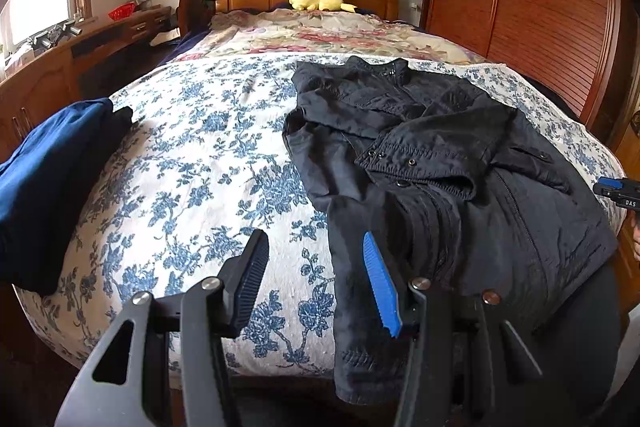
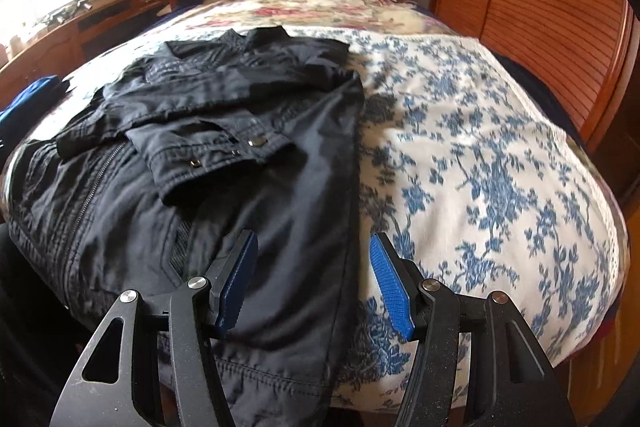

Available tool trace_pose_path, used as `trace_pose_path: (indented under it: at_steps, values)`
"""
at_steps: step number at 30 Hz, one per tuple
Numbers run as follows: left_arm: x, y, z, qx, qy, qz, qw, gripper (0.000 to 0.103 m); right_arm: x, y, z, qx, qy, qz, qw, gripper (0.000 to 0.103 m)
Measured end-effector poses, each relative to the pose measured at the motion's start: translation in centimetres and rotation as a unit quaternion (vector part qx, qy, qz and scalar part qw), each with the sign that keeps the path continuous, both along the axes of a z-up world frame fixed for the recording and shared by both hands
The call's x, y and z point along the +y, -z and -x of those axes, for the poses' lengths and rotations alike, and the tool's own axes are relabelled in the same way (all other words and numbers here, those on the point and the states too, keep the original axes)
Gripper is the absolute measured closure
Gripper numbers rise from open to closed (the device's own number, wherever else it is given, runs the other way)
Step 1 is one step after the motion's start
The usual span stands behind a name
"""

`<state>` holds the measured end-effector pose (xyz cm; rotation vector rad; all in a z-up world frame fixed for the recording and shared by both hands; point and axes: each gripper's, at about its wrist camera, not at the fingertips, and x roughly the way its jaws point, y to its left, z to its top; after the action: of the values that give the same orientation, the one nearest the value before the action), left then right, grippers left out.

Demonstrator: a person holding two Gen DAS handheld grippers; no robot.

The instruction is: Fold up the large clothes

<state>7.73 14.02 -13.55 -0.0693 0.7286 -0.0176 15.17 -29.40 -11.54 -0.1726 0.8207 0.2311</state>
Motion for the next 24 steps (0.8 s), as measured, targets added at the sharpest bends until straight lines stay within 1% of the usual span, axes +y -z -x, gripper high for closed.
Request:
trace_pose_path:
  at_steps: [4,8,12,14,15,16,17,19,20,22,24]
  values:
    - [-0.3,0.8,-0.4,0.012,0.002,0.003,0.9999,0.055,-0.2,0.9,-0.4,0.013,0.008,-0.006,1.000,0.043]
    - [-1.0,1.2,-0.7,0.015,0.011,0.000,0.9998,0.055,-0.5,1.7,-0.9,0.023,0.013,-0.013,1.000,0.043]
    - [-1.3,2.0,-1.2,0.026,0.013,0.000,0.9996,0.055,-0.8,2.7,-1.2,0.038,0.011,-0.016,0.999,0.043]
    - [-1.4,2.3,-1.3,0.030,0.014,0.000,0.9994,0.055,-0.9,3.2,-1.2,0.048,0.006,-0.026,0.998,0.043]
    - [-1.5,2.5,-1.4,0.033,0.014,0.000,0.9994,0.055,-0.9,3.3,-1.2,0.049,0.005,-0.026,0.998,0.046]
    - [-1.5,2.7,-1.5,0.034,0.014,0.000,0.9993,0.055,-0.9,3.3,-1.0,0.048,0.003,-0.027,0.999,0.052]
    - [-1.5,2.9,-1.6,0.037,0.014,0.000,0.9992,0.055,-0.8,3.2,-0.9,0.049,-0.005,-0.035,0.998,0.062]
    - [-1.4,3.2,-1.6,0.040,0.013,0.002,0.9991,0.055,-0.6,3.1,-0.8,0.053,-0.015,-0.044,0.997,0.076]
    - [-1.3,3.3,-1.6,0.042,0.013,0.003,0.9990,0.055,-0.5,2.8,-0.7,0.048,-0.019,-0.048,0.998,0.085]
    - [-1.1,3.6,-1.5,0.045,0.013,0.008,0.9989,0.055,-0.2,1.7,0.0,0.029,-0.032,-0.063,0.997,0.085]
    - [-1.0,3.9,-1.5,0.049,0.014,0.016,0.9986,0.055,0.5,0.8,0.5,0.016,-0.043,-0.061,0.997,0.085]
